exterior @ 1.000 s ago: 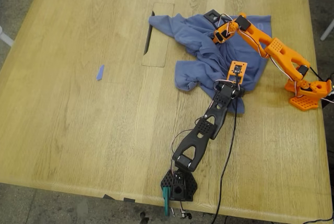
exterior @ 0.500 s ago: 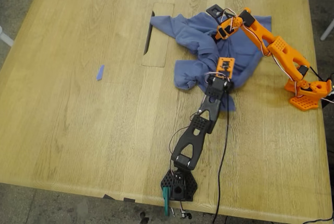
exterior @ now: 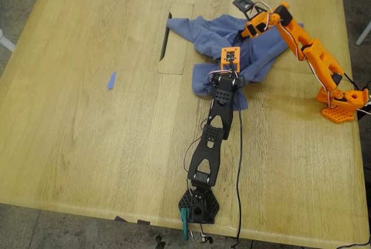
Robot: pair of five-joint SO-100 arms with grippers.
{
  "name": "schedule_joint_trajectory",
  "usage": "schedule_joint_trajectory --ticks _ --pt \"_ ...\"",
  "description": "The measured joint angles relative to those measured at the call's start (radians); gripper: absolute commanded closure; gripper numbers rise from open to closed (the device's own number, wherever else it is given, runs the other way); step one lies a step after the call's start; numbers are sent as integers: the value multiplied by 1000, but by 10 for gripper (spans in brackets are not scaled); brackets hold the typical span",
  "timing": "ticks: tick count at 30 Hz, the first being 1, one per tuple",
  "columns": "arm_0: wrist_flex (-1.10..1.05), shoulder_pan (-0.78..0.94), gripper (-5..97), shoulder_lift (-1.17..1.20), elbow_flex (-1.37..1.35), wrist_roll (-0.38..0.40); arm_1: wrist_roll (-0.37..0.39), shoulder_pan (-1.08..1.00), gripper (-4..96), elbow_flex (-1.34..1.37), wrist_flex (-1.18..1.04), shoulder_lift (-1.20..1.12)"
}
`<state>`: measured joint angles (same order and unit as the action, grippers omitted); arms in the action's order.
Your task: Fold a T-shirt
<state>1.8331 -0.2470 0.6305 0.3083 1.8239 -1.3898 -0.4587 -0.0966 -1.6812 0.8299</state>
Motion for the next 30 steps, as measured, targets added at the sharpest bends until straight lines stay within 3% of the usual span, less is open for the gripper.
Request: schedule_joint_trajectory --ticks 16,30 --pt "0 202 918 258 -6 0 0 2 915 0 0 233" --pt "-64 181 918 325 -6 0 0 -3 915 0 115 339"
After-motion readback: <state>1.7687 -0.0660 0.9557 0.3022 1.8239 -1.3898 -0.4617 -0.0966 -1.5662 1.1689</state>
